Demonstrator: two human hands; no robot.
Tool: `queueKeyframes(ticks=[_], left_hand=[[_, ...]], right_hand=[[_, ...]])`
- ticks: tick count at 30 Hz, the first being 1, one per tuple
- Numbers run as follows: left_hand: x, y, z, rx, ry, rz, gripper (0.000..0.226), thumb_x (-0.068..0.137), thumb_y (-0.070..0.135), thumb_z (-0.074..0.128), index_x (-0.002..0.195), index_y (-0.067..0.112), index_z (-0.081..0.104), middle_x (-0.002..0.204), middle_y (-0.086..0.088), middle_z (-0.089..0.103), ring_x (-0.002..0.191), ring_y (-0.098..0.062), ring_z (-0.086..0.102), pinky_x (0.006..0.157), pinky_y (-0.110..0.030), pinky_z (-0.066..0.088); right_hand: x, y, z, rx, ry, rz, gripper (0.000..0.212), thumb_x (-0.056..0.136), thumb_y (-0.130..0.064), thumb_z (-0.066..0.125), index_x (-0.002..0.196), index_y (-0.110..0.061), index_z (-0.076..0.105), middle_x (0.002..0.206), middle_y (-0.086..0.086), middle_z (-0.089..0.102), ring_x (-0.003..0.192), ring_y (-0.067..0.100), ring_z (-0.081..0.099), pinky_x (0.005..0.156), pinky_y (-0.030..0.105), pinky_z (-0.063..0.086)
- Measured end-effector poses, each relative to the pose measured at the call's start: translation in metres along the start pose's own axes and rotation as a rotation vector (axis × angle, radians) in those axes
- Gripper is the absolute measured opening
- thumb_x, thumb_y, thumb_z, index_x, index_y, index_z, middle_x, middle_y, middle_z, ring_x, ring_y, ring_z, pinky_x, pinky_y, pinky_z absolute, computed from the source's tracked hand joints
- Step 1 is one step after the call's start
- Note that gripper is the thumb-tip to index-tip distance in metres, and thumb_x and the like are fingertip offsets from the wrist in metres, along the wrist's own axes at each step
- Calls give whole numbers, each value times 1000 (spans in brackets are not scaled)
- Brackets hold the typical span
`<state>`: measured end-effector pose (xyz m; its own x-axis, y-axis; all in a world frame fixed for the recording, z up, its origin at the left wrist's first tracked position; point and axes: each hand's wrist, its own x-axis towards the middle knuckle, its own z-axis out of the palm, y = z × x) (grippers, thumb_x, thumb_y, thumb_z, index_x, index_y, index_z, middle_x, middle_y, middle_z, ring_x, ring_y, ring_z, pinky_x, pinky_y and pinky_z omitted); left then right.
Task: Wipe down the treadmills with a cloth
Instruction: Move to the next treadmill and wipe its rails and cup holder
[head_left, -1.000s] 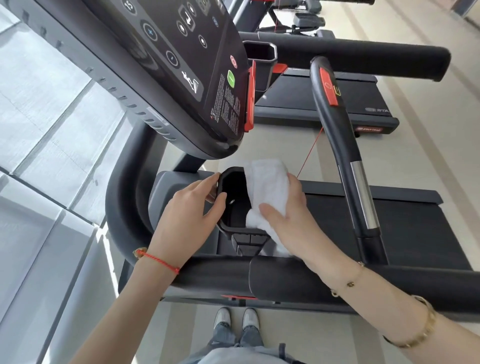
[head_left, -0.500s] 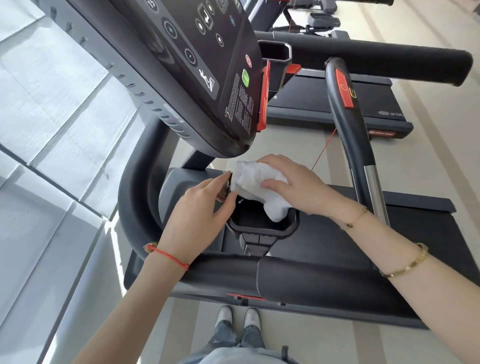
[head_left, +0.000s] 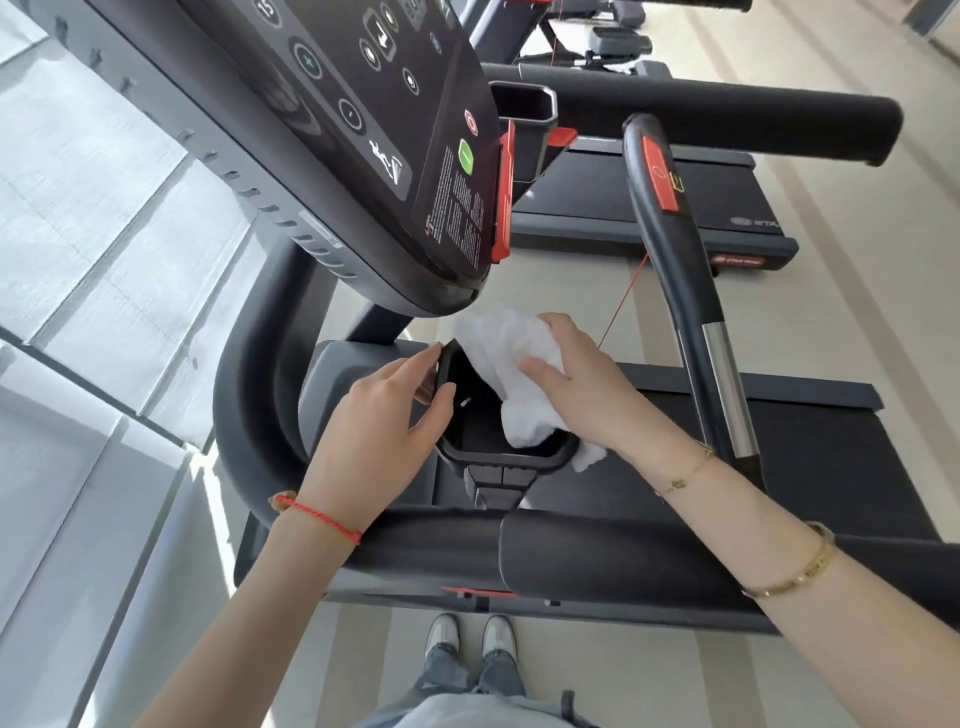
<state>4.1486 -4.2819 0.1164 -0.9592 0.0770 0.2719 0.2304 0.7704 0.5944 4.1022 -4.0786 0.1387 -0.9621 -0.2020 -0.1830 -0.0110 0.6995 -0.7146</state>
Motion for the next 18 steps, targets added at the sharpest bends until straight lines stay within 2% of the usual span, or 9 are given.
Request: queueKeyframes(ticks=[2,4,6,9,11,13,15,17,18], left_hand=[[0,0,-1,-1,-1,-8,44,94,37,53,134,20,57,90,15,63,81,-1,56,78,-20,48],[0,1,-2,-19,-1,-14,43,94,36,54,134,20,58,91,14,64,83,-1,59,81,-20,48],[-4,1,-7,-35,4,-18,40,95,34,55,133,21,60,94,14,66,84,1,59,82,-18,47],[-14,1,-18,-20,8,-2,35,96,32,54,130,24,61,99,15,68,86,-2,62,80,-20,49],[-23,1,-27,-9,14,5,34,96,30,54,129,24,62,102,13,69,89,-6,64,81,-25,52],[-33,1,-34,-5,11,-2,35,96,28,53,130,22,61,105,12,69,92,-7,65,83,-29,54],[-43,0,-37,5,-15,-4,40,91,21,50,130,22,61,108,12,68,87,-1,62,79,-25,53],[-53,-2,-38,-1,-38,-7,51,83,11,47,130,22,61,111,11,68,75,4,57,70,-15,45],[-57,-2,-39,-7,-38,-8,49,84,11,47,129,22,62,111,10,68,75,3,58,70,-14,45]], right_hand=[[-15,0,1,67,26,36,52,101,-34,46,147,-23,25,127,-1,41,110,17,44,88,29,34],[-29,0,-7,140,25,55,51,101,-33,46,148,-22,28,134,0,47,121,19,47,100,33,38],[-45,-2,-18,189,12,58,47,102,-33,45,146,-24,33,132,-4,52,122,16,50,99,32,41],[-69,-3,-27,58,34,-17,47,102,-34,44,147,-30,32,140,-10,45,123,6,44,96,22,34],[-82,-10,-28,-31,62,-126,49,101,-34,44,148,-36,28,145,-19,34,117,-8,33,93,4,26],[-92,-20,-22,-53,13,-250,48,102,-35,42,147,-41,27,145,-28,28,117,-14,30,94,-3,23],[-95,-29,-8,-94,-118,-344,48,103,-36,39,148,-43,24,148,-32,22,126,-11,30,102,4,24],[-92,-33,7,-199,-234,-380,45,103,-39,35,147,-42,24,147,-30,23,127,-3,34,101,15,31],[-89,-33,12,-250,-251,-377,44,104,-41,33,147,-41,26,147,-26,26,125,2,38,100,20,34]])
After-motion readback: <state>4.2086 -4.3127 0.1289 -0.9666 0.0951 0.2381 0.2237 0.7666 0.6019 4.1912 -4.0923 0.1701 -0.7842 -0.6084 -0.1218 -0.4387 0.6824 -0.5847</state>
